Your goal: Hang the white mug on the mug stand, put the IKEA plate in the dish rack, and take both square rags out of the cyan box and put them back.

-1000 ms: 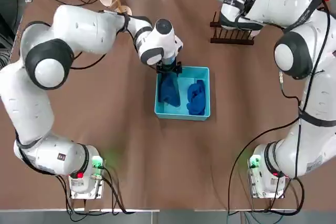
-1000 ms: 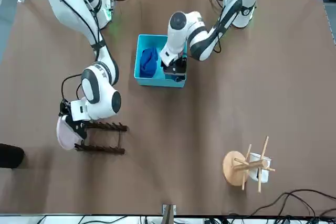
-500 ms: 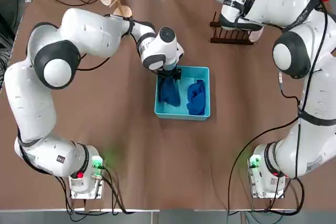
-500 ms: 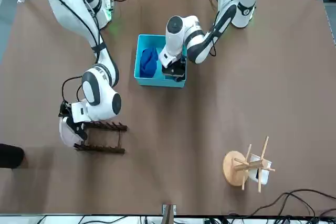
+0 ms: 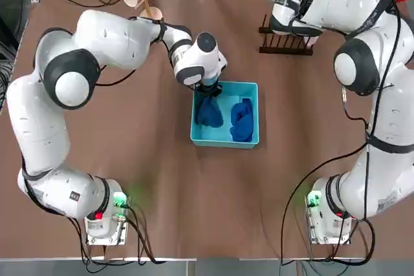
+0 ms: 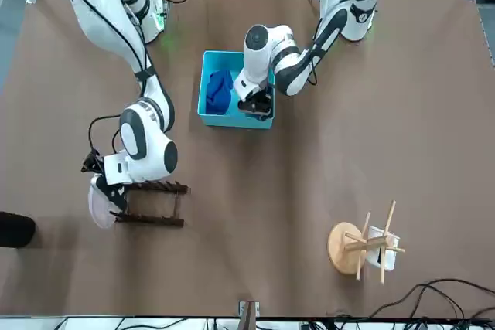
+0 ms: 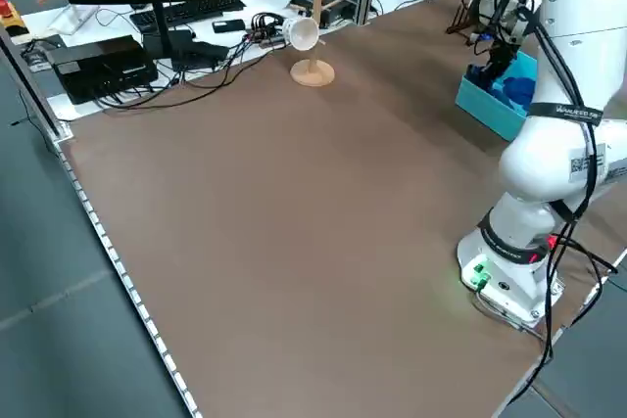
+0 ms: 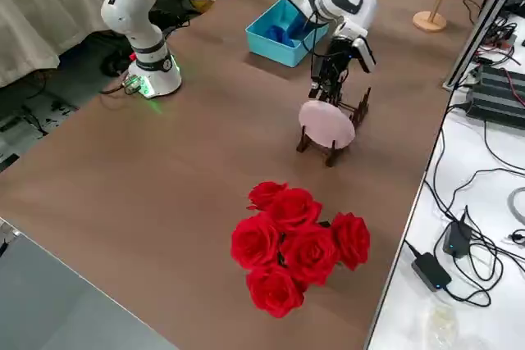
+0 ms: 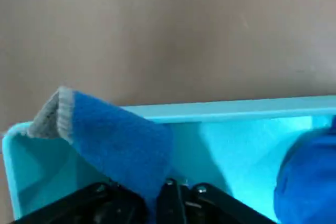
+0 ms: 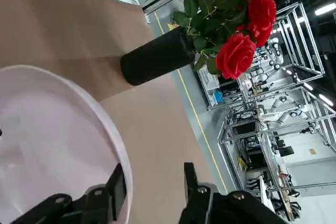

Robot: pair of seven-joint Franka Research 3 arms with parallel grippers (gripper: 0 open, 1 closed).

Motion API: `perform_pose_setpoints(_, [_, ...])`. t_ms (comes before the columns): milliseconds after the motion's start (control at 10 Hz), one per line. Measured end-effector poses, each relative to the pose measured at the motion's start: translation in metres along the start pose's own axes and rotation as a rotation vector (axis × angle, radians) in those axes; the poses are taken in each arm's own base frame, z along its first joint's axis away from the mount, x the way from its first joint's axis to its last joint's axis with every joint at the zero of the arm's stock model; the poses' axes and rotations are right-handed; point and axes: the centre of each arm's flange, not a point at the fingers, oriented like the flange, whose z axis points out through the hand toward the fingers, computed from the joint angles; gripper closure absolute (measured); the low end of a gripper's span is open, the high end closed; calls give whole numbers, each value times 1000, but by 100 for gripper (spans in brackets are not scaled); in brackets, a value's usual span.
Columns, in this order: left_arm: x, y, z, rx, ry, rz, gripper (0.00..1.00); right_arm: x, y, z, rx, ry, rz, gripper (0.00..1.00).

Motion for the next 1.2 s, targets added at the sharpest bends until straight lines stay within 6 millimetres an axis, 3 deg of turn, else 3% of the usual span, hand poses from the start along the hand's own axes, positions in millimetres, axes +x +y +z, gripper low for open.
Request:
perform_pose_setpoints(200, [13,1,-30,-21,52,-26,95,6,3,-3,6,2,-3,49])
perform_pose_setpoints(400, [25,-6,-88,-19,105,-83,95,5,-2,1,1,-1,-8,48])
perform_pose_setpoints(600, [37,-29,-144,42,104,-110,95,7,-7,9,17,2,-8,47])
perform_pose_setpoints(700, [50,-52,-167,72,58,-106,95,10,-7,11,27,3,-6,47])
perform_pose_setpoints(900, [84,-120,-200,129,-40,-69,95,12,-6,15,31,1,-2,44])
perform_pose_setpoints(1100, [104,-187,-204,189,-132,-12,95,11,-11,15,42,6,-8,33])
perform_pose_setpoints(1200, [109,-213,-192,203,-177,13,95,10,-16,16,50,11,-13,18])
